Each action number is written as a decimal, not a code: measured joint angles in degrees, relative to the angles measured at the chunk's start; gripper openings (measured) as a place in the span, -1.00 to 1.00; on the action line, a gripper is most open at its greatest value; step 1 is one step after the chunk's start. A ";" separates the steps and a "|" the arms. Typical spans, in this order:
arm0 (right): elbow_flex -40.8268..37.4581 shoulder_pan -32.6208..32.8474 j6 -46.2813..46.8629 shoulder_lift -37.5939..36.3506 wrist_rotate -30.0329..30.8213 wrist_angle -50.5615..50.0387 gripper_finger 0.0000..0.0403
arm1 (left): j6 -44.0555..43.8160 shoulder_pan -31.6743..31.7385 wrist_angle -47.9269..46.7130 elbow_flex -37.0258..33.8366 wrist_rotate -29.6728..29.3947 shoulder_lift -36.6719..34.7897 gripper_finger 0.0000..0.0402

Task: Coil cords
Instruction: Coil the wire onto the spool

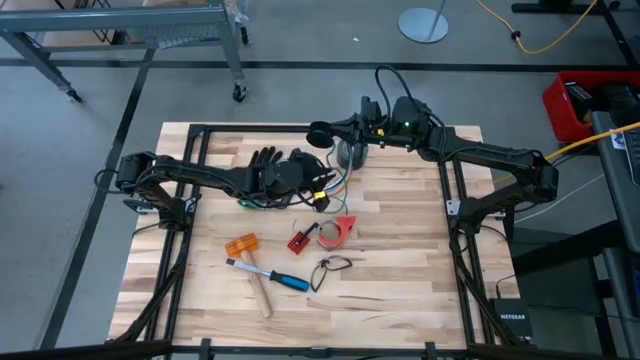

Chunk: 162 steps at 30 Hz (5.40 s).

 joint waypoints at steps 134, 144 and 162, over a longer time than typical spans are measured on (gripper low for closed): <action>-0.07 -5.55 -8.49 -5.46 -17.03 -13.90 -0.99 | -15.08 -0.24 -5.87 0.00 -7.33 0.59 -1.00; -0.07 -5.55 -6.70 -5.44 -17.42 -8.29 -0.99 | -15.08 -0.20 -5.94 0.00 -7.35 0.61 -1.00; -0.07 -5.55 -1.48 -5.44 -23.93 -5.13 -0.99 | -13.94 0.85 -7.18 0.00 -7.35 0.68 -1.00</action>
